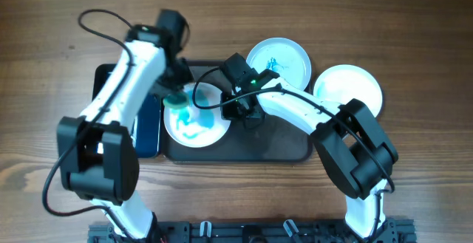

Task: Clean dirty plates on tray and stack at the side
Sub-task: 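Scrub the bottom-right plate with the sponge in the left gripper, then carry the plate right with the right gripper and stack it on the first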

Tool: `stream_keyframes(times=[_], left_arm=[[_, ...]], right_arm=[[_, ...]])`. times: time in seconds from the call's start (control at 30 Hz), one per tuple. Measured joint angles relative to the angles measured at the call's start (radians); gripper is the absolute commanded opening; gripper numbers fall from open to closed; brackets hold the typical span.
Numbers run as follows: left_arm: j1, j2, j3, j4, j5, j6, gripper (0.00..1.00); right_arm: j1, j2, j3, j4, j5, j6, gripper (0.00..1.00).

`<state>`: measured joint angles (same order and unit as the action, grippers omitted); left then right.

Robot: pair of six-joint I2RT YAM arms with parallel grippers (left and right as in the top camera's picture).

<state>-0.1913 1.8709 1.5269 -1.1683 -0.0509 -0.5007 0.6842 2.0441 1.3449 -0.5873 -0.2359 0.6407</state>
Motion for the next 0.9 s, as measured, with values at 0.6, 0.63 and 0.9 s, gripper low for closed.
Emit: stream_keyframes(times=[0.6,0.63,0.9], left_arm=[[0.244,-0.061,0.045,-0.013,0.069,0.055,0.04],[0.244,-0.061,0.045,-0.013,0.069,0.055,0.04],[0.244,-0.061,0.045,-0.013,0.069,0.055,0.04]], right_arm=[[0.217,-0.327,-0.002,-0.241,0.822,-0.161,0.04],[0.246,-0.327,-0.002,-0.241,0.903,-0.172,0.04],[0.459,-0.328,-0.003,-0.055,1.444,-0.384,0.05]])
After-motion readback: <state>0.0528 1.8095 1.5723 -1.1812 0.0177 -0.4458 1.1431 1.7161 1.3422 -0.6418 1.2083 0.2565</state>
